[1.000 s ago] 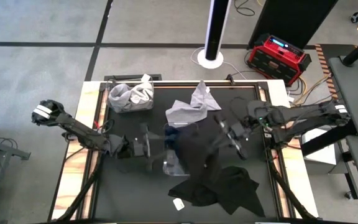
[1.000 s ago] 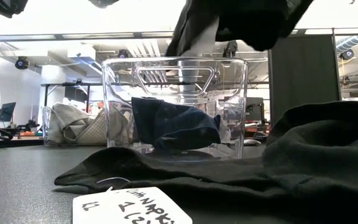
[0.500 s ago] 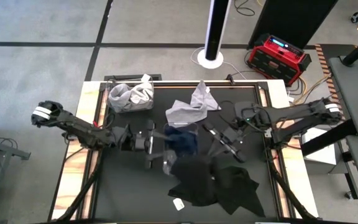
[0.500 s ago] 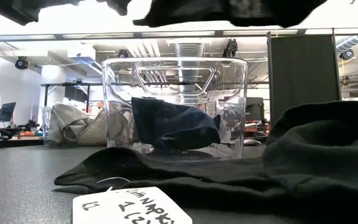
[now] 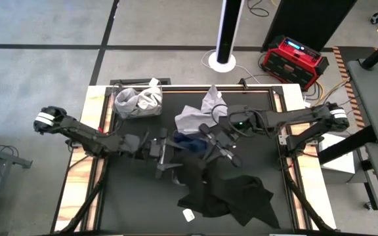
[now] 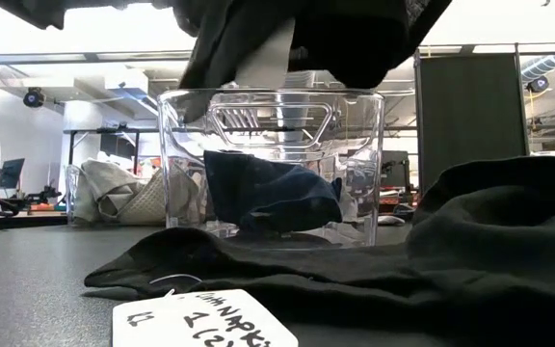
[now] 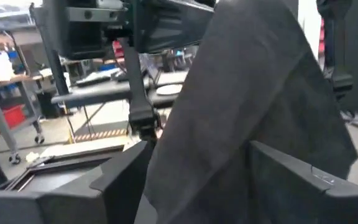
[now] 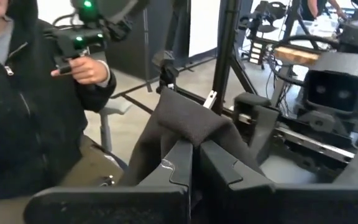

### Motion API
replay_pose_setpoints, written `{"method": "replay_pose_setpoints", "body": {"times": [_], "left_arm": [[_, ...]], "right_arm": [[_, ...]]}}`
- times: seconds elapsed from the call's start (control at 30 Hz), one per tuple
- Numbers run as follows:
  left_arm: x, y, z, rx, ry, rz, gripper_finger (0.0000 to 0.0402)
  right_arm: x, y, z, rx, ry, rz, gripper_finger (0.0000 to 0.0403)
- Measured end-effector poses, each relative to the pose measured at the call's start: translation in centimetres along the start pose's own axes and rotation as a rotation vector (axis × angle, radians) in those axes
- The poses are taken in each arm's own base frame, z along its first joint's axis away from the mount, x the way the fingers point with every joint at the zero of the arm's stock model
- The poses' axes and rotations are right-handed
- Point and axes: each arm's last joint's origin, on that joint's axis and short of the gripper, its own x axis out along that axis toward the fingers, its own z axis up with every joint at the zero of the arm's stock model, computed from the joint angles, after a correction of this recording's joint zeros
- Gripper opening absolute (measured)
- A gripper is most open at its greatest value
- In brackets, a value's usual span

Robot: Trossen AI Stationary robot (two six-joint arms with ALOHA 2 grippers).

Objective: Sort towels by color in basket
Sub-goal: Put the top black towel into the bottom transparent bin

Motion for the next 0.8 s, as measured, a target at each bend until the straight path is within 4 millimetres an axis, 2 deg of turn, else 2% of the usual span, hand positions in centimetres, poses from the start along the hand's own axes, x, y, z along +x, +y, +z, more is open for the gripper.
{"method": "replay_pose_setpoints", "body": {"times": [0.27, 0.47, 0.6, 0.8], "left_arm": [[2.2, -0.3, 0.2, 0.097, 0.133, -0.011, 0.0279], [3.1, -0.5, -1.1, 0.114, 0.197, -0.020, 0.0257], [3.6, -0.8, -2.0, 0.116, 0.223, -0.030, 0.0205], [3.9, -0.8, -2.0, 0.118, 0.211, -0.005, 0.0072]], "right_arm": [[0.2, -0.9, -0.4, 0.011, 0.011, -0.016, 0.0009], [-0.2, -0.7, 0.0, -0.022, -0.002, -0.014, 0.0009], [-0.3, -0.6, 0.2, -0.040, -0.007, -0.012, 0.0009], [-0.3, -0.6, 0.2, -0.055, -0.006, -0.013, 0.0009]]}}
